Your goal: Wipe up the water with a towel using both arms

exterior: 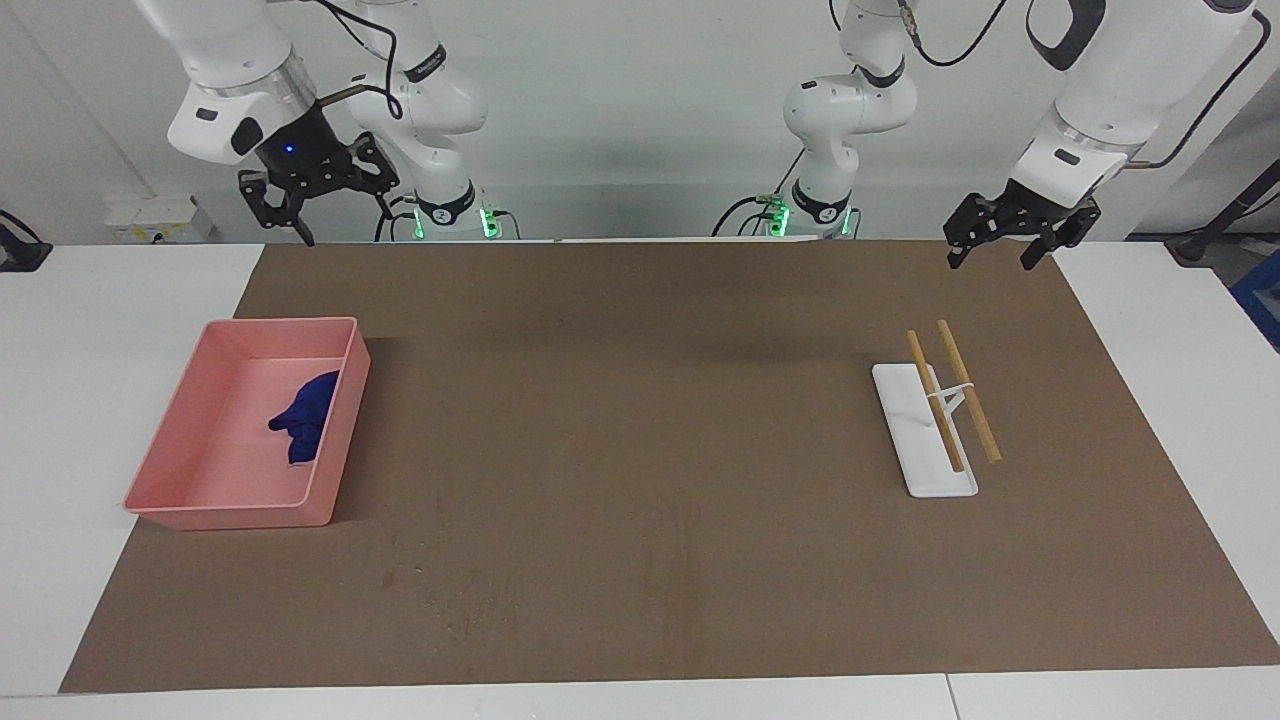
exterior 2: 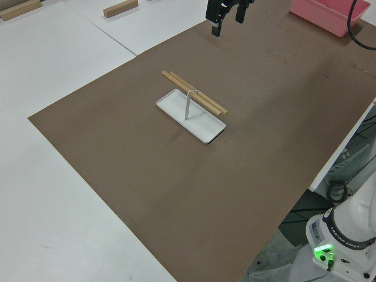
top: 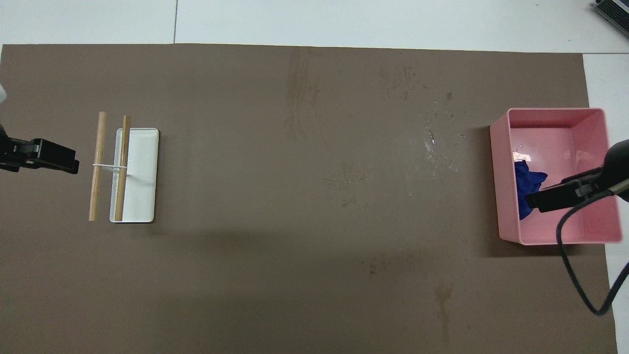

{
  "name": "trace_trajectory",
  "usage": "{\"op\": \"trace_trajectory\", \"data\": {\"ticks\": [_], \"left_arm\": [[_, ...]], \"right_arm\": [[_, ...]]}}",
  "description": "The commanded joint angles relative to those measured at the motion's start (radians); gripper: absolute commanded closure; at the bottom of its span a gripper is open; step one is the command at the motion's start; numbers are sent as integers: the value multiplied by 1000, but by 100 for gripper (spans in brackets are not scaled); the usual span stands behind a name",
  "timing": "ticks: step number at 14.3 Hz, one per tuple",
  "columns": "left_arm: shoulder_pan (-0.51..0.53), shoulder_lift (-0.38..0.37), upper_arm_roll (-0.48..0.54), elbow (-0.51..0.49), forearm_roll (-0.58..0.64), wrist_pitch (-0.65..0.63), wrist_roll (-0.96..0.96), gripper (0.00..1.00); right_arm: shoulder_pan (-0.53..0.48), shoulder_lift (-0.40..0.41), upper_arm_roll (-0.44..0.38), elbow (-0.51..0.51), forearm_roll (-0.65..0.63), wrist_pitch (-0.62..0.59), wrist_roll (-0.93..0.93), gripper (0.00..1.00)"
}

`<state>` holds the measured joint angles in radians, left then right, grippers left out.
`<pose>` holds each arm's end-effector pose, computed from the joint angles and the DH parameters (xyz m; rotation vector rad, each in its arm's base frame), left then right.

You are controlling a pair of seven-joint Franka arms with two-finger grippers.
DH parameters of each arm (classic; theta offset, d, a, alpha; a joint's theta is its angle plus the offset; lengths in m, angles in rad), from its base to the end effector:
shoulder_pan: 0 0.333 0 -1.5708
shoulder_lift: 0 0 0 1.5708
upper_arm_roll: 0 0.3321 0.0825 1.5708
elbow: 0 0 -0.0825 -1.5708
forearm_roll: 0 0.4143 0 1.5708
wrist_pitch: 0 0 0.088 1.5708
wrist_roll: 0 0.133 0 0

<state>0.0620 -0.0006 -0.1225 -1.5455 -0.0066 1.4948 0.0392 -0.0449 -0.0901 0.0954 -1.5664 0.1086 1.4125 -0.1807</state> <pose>0.5744 -0.0357 0.6211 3.1307 -0.1567 -0.0787 0.5347 0.0453 0.6545 -3.0146 -0.3700 0.0876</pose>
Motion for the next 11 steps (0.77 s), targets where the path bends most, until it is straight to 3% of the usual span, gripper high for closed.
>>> {"op": "trace_trajectory", "data": {"ticks": [1,3,7,11], "left_arm": [[-1,-27,6,-28,-13,-2,8,0],[-1,-29,6,-28,-13,-2,8,0],[-1,-29,6,-28,-13,-2,8,0],[-1,-29,6,-28,-13,-2,10,0]], "right_arm": [[-13,10,13,11,22,-7,116,0],[-12,13,12,17,11,2,121,0],[123,73,-72,97,-36,5,119,0],[131,93,-80,98,-35,11,147,0]]}}
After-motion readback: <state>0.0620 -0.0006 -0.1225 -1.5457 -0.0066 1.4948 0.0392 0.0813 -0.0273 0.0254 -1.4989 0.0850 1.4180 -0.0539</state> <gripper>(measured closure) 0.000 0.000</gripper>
